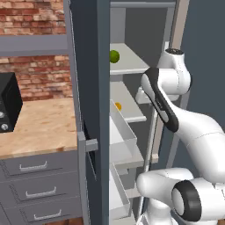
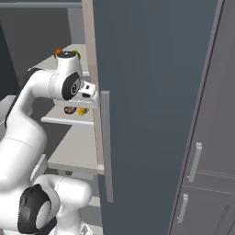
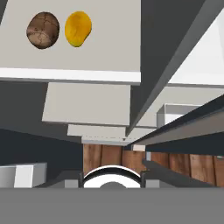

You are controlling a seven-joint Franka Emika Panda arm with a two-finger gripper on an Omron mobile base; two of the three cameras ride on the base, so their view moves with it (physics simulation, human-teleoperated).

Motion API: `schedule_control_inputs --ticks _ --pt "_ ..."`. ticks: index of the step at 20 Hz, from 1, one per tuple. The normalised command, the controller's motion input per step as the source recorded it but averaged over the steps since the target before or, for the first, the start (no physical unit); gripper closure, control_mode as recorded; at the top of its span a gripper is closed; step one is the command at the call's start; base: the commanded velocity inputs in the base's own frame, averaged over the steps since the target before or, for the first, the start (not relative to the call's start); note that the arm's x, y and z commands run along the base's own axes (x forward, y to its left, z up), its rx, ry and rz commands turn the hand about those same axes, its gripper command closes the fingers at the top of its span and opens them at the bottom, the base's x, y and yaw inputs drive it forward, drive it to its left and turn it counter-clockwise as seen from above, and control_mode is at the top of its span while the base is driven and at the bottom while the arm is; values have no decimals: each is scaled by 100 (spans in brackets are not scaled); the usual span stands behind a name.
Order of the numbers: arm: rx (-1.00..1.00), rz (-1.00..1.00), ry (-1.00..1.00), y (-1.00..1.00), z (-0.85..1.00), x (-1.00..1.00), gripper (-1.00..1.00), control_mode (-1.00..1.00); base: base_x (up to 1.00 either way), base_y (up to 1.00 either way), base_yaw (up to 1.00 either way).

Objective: Take the mango and lime from the highest rack and move them to the second highest rack where the mango and potato are located, to maximize freezer space. Close the freezer door after rearranging.

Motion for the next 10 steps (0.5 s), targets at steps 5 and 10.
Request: schedule_control_inputs --ticks 5,10 --pt "0 2 -11 -1 -2 -25 -100 100 -14 0 4" --pt "0 0 0 0 0 0 -100 100 -55 -10 47"
